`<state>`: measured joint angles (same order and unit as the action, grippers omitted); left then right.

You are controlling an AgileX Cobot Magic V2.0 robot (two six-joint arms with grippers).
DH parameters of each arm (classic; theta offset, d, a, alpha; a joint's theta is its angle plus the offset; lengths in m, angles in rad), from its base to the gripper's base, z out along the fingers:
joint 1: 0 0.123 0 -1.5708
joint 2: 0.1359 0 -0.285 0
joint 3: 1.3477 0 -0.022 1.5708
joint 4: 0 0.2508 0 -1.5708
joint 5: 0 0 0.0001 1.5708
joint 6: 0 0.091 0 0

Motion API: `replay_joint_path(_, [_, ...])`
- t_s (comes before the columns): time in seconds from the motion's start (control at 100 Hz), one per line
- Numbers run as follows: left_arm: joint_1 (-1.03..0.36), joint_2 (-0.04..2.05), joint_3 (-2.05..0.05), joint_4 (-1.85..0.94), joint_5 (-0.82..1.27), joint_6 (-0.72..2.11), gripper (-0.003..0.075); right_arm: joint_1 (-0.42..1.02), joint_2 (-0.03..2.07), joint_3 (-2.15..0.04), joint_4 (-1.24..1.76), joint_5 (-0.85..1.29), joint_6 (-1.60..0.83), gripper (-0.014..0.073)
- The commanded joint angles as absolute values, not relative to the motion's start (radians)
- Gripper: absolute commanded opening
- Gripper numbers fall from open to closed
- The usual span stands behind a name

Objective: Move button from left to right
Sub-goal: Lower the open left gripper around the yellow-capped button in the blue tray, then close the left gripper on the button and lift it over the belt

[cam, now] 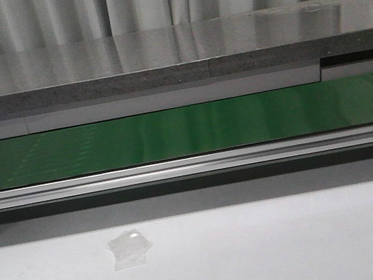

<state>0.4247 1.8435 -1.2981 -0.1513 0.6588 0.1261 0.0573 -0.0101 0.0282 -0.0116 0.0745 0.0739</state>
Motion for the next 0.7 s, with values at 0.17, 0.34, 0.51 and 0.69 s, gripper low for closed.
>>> replay_joint_path(0.17, [0.425, 1.878, -1.357, -0.191, 0.634, 0.134, 0.0617, 0.050, -0.029, 0.012, -0.021, -0.013, 0.072, -0.0068])
replay_joint_path(0.34, [0.422, 1.919, -1.357, -0.205, 0.634, 0.136, 0.0617, 0.050, -0.029, 0.012, -0.021, -0.013, 0.072, -0.0068])
replay_joint_path(0.51, [0.421, 1.946, -1.357, -0.248, 0.636, 0.172, 0.0617, 0.050, -0.029, 0.012, -0.021, -0.013, 0.072, -0.0068])
replay_joint_path(0.69, [0.421, 1.969, -1.357, -0.272, 0.643, 0.186, 0.0617, 0.050, -0.029, 0.012, -0.021, -0.013, 0.072, -0.0068])
